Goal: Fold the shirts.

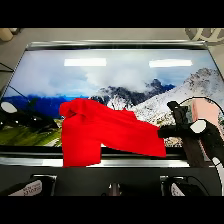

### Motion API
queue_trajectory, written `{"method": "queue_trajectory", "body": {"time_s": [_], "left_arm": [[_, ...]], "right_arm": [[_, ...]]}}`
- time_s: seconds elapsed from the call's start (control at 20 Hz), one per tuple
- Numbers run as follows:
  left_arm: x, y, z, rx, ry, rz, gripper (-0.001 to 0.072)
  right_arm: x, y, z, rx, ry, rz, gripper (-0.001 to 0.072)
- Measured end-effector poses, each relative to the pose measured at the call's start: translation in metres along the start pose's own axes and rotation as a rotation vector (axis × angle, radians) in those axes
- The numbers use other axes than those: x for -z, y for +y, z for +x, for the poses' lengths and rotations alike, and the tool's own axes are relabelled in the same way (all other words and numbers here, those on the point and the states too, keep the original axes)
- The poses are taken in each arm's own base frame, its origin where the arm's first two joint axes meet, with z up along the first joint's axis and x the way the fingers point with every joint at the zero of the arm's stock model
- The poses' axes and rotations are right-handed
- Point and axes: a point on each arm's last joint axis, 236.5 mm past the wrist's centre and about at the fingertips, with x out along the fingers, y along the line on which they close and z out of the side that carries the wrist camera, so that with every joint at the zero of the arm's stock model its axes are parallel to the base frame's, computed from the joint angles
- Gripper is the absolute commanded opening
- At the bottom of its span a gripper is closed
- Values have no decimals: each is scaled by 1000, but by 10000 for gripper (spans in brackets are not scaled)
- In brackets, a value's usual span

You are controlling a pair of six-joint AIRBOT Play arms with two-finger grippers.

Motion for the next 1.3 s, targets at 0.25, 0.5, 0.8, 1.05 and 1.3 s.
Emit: {"method": "queue_trajectory", "body": {"time_s": [0.25, 0.5, 0.8, 1.05, 1.3], "left_arm": [[17, 2, 37, 71, 11, -77, 467], [14, -13, 52, 123, -1, -74, 42], [-69, -115, -82, 302, -433, 221, 41], [-26, -243, -434, 315, -1400, 593, 41], [169, -281, -611, 375, -2009, 677, 41]], "right_arm": [[1, 0, 0, -2, 6, 7, 15], [3, 2, -1, -7, 14, 9, 15], [-87, 5, -87, 81, -234, -128, 14], [-195, 46, -346, 423, -845, -376, 14], [-153, 107, -518, 633, -1176, -441, 14]]}}
